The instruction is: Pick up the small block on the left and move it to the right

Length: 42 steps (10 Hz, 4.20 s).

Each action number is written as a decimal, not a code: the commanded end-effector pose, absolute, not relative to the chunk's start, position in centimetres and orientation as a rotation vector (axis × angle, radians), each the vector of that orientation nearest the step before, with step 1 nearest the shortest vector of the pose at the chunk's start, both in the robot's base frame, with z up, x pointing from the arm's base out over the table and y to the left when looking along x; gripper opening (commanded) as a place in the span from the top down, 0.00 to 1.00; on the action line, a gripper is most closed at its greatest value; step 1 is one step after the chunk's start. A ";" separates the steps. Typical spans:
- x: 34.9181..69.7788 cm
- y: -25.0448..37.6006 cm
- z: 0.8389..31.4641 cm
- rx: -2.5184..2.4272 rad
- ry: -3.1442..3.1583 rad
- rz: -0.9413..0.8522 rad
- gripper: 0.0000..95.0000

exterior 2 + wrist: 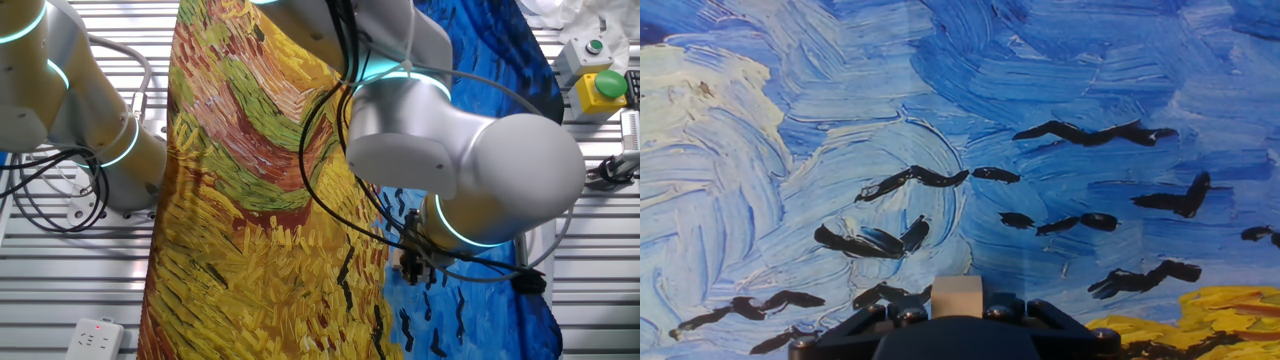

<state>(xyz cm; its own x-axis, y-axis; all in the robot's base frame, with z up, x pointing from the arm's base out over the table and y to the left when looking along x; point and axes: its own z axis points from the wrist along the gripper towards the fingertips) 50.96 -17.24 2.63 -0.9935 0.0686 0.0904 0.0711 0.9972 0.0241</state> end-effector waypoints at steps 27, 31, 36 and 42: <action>50.7 -17.0 4.3 -0.171 -3.008 -0.024 1.00; 50.7 -16.7 4.1 -0.188 -3.005 -0.033 1.00; 54.1 -11.3 4.3 -0.271 -2.994 -0.038 1.00; 56.6 -5.4 4.9 -0.347 -2.986 -0.040 1.00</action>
<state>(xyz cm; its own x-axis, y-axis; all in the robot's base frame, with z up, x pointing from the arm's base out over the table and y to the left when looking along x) 56.63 -5.06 4.95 -0.9635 0.2289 0.1389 0.2326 0.9725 0.0105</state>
